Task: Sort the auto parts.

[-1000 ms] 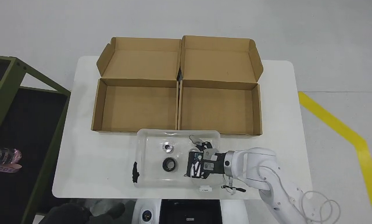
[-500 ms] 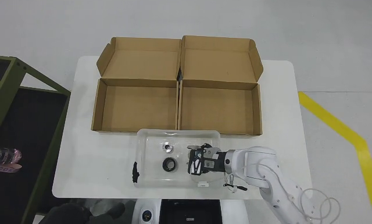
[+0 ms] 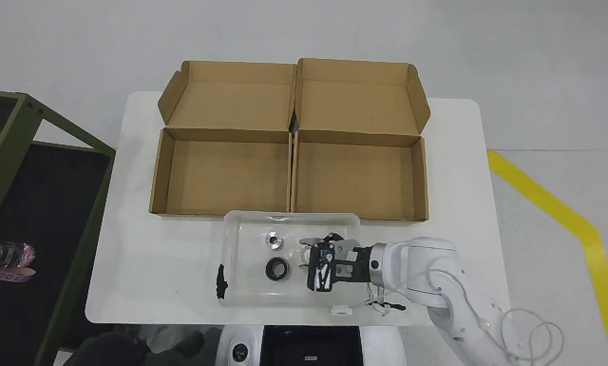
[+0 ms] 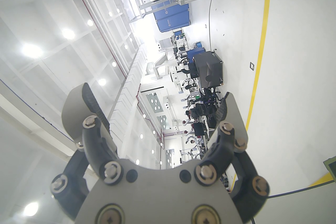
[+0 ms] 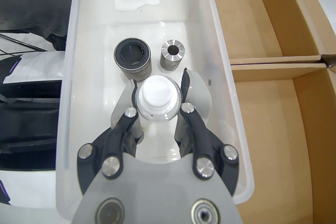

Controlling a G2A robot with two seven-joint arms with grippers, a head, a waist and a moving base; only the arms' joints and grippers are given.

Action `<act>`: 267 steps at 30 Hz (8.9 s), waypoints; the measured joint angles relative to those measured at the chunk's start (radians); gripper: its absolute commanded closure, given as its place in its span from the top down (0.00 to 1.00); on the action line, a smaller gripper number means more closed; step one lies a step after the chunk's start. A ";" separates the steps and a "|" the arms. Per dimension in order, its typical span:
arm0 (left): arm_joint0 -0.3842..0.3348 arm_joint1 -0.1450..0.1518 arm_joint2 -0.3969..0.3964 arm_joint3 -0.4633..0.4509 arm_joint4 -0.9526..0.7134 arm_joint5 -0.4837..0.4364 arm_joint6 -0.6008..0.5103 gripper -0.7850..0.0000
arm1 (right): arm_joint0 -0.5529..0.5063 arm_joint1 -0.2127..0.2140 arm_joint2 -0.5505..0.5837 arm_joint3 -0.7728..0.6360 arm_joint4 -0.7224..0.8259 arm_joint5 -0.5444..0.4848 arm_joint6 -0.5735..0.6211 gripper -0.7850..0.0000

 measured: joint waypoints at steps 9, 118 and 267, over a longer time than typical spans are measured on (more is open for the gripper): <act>0.000 0.000 0.000 0.000 0.000 0.000 0.000 1.00 | -0.001 0.013 0.049 -0.050 0.039 -0.003 -0.050 0.00; 0.000 0.000 0.000 0.000 0.000 0.000 0.000 1.00 | 0.223 0.017 0.092 0.064 0.256 0.145 0.113 1.00; 0.000 0.000 0.000 0.000 0.000 0.000 0.000 1.00 | 0.209 0.169 0.016 -0.101 0.134 0.214 -0.066 0.00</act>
